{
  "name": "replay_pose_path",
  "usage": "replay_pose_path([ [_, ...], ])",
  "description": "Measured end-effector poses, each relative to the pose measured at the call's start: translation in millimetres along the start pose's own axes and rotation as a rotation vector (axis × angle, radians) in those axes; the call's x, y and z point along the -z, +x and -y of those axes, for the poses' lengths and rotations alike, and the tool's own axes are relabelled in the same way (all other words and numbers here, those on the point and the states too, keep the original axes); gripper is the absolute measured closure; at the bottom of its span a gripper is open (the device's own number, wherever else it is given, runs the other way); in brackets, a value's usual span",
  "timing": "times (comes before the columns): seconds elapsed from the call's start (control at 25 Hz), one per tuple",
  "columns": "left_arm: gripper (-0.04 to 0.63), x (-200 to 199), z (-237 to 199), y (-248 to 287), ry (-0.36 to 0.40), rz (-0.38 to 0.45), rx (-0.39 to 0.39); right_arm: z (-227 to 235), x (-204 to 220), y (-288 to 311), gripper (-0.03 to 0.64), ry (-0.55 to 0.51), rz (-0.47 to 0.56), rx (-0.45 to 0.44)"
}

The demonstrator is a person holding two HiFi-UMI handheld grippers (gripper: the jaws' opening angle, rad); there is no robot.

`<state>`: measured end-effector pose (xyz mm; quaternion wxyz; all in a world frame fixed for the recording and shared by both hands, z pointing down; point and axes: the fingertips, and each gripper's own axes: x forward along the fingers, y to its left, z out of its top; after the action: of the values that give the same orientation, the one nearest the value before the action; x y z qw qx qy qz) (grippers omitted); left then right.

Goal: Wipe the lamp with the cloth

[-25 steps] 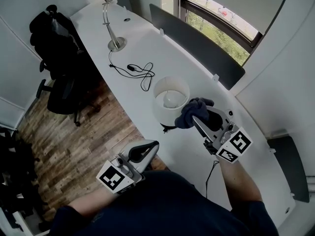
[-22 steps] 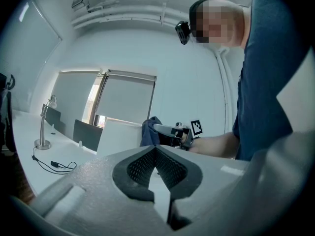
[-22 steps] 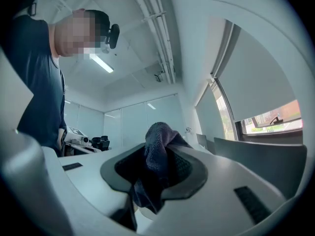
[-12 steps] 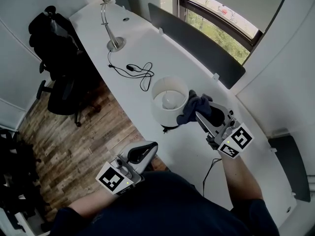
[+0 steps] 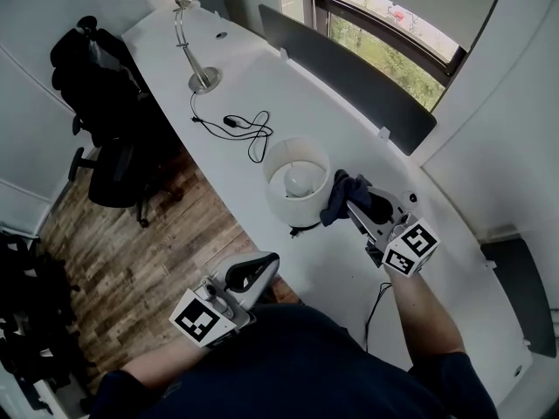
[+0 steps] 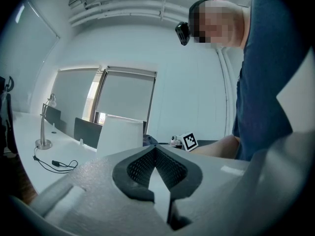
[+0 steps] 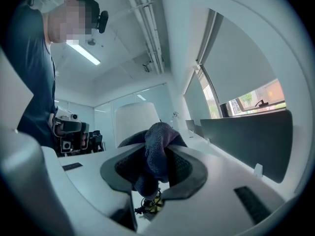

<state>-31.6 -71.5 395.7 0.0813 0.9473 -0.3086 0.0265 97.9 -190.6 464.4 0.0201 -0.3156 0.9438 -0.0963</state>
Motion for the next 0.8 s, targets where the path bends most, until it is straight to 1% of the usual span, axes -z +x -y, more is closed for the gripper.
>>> replay_pose_path([
  [0.12, 0.589, -2.3, 1.4, 2.7, -0.001, 0.012, 0.007, 8.2, 18.3, -1.7, 0.499, 0.02, -0.037, 0.027],
  [0.28, 0.589, 8.9, -0.8, 1.3, 0.004, -0.037, -0.004, 14.6, 37.1, -2.6, 0.499, 0.024, -0.068, 0.044],
  [0.48, 0.589, 6.5, 0.1, 4.2, 0.001, -0.032, 0.0, 24.5, 54.1, -3.0, 0.499, 0.038, -0.096, 0.091],
  [0.6, 0.589, 7.6, 0.7, 3.6, 0.003, -0.024, 0.011, 25.0, 51.7, -2.2, 0.499, 0.036, -0.095, 0.104],
  [0.68, 0.589, -2.7, 2.4, 6.2, 0.01, 0.025, 0.029, 23.9, 44.6, -0.8, 0.499, 0.023, -0.091, 0.104],
  [0.72, 0.589, -4.6, 2.4, 6.7, 0.011, 0.035, 0.032, 23.4, 40.3, -0.2, 0.499, 0.016, -0.088, 0.103],
  [0.8, 0.589, -0.7, 0.4, 5.3, 0.008, 0.017, 0.023, 22.5, 30.5, 0.7, 0.499, 0.008, -0.076, 0.101],
])
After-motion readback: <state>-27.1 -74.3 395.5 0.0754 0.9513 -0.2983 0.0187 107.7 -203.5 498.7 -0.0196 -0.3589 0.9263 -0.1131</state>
